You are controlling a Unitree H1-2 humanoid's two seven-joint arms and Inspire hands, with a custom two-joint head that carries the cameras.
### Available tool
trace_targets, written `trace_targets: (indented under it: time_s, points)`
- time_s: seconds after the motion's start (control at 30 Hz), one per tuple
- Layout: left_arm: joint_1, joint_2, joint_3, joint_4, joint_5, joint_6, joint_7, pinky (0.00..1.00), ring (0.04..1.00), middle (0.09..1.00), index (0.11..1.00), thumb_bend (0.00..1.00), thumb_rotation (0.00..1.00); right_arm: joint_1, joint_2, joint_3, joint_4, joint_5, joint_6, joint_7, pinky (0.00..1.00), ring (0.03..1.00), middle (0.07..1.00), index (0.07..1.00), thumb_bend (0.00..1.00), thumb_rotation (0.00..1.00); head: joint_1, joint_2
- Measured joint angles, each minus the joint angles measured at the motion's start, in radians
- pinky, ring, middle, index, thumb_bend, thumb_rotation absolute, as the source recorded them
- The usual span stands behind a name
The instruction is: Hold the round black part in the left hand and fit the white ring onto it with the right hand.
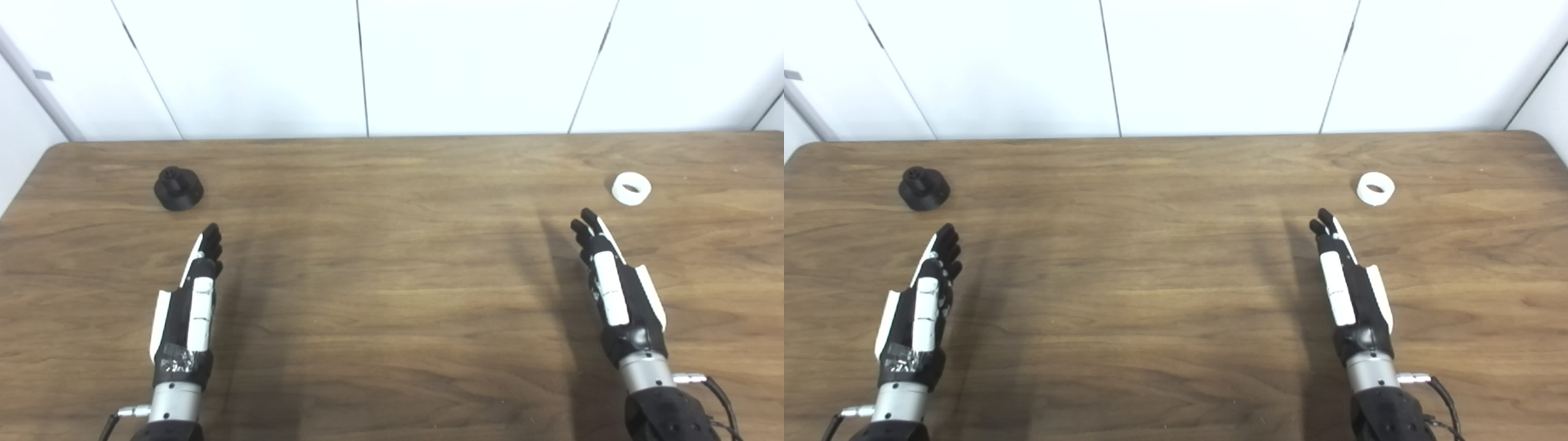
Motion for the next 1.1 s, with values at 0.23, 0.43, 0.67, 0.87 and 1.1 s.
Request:
trace_targets:
  time_s: [0.23, 0.43, 0.67, 0.87, 1.1]
  points:
    - [0.0, 0.0, 0.0, 0.0, 0.002, 0.0, 0.0, 1.0, 1.0, 0.992, 0.982, 0.55, 0.98, 0.0, 0.0, 0.0, 0.0, -0.002, 0.0, 0.0, 1.0, 0.957, 0.938, 0.948, 0.49, 1.0, 0.0, 0.0]
    - [0.0, 0.0, 0.0, 0.001, 0.002, -0.002, 0.0, 1.0, 1.0, 0.99, 0.981, 0.55, 0.97, 0.001, 0.0, -0.001, 0.0, 0.003, -0.001, 0.0, 1.0, 0.972, 0.945, 0.943, 0.49, 1.0, 0.009, -0.02]
    - [0.003, -0.002, -0.009, 0.007, 0.011, -0.012, 0.001, 1.0, 1.0, 0.987, 0.977, 0.55, 0.97, 0.008, -0.006, -0.005, 0.003, 0.011, -0.017, 0.0, 1.0, 0.979, 0.944, 0.931, 0.52, 1.0, 0.095, -0.077]
    - [0.005, -0.008, -0.029, 0.027, 0.038, -0.04, 0.01, 1.0, 1.0, 0.984, 0.981, 0.53, 0.93, 0.014, -0.016, -0.016, 0.018, 0.026, -0.029, 0.006, 1.0, 0.985, 0.95, 0.935, 0.46, 1.0, 0.181, -0.17]
    - [0.01, -0.013, -0.062, 0.036, 0.068, -0.053, 0.035, 1.0, 1.0, 0.987, 0.972, 0.51, 0.89, 0.023, -0.033, -0.024, 0.052, 0.052, -0.087, 0.022, 1.0, 0.99, 0.963, 0.946, 0.43, 1.0, 0.236, -0.253]
